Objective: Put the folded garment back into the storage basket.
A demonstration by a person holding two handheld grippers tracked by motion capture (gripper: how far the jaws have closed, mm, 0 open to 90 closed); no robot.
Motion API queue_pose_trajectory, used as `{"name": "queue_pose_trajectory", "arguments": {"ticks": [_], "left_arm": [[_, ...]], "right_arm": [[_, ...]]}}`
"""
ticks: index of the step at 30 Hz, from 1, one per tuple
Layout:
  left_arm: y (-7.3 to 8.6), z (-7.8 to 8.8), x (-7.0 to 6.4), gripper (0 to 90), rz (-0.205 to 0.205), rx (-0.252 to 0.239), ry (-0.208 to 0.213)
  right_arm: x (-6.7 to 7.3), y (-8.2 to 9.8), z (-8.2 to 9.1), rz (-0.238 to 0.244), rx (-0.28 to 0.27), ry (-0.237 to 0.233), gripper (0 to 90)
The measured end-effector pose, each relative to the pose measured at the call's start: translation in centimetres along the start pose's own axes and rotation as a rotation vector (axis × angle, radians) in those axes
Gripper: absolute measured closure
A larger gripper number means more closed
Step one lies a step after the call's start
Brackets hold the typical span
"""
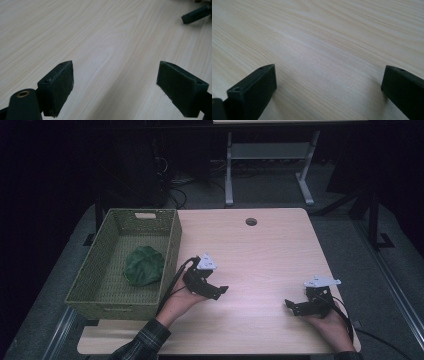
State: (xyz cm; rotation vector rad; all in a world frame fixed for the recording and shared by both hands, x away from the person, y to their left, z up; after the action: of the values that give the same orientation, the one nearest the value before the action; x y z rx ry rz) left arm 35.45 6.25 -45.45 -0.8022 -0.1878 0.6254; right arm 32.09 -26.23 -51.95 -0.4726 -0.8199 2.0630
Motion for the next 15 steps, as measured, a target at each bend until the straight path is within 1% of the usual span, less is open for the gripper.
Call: {"name": "queue_pose_trajectory", "arguments": {"ticks": [1,4,7,9,12,15], "left_arm": [[0.2,-0.3,0.0,13.4,-0.003,0.007,-0.005],[0.9,-1.2,0.1,13.3,0.008,0.012,-0.004],[1.6,-1.9,0.3,13.3,0.003,0.030,-0.015],[2.0,-2.5,0.4,13.3,0.010,0.030,-0.020],[2.6,-3.2,0.5,13.3,0.013,0.059,-0.023],[3.1,-3.6,0.5,13.3,0.018,0.076,-0.022]], "right_arm": [[0.0,0.0,0.0,0.001,0.000,0.000,0.0],[0.0,0.0,0.0,0.001,0.000,0.000,0.0],[0.0,0.0,0.0,0.001,0.000,0.000,0.0],[0.0,0.0,0.0,0.001,0.000,0.000,0.0],[0.0,0.0,0.0,0.001,0.000,0.000,0.0],[0.0,0.0,0.0,0.001,0.000,0.000,0.0]]}}
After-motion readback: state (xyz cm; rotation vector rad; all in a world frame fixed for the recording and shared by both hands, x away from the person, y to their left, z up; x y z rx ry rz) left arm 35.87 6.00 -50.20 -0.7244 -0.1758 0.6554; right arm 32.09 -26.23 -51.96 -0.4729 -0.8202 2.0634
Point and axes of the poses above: each handheld gripper's, and its own axes: z roughly backward along the jaws, y roughly out of its underside, x roughly to its left, the point moved 5 cm from there along -z, roughly forward along the jaws, and after that the axes turned 5 degrees about z, right-handed, at the moved point
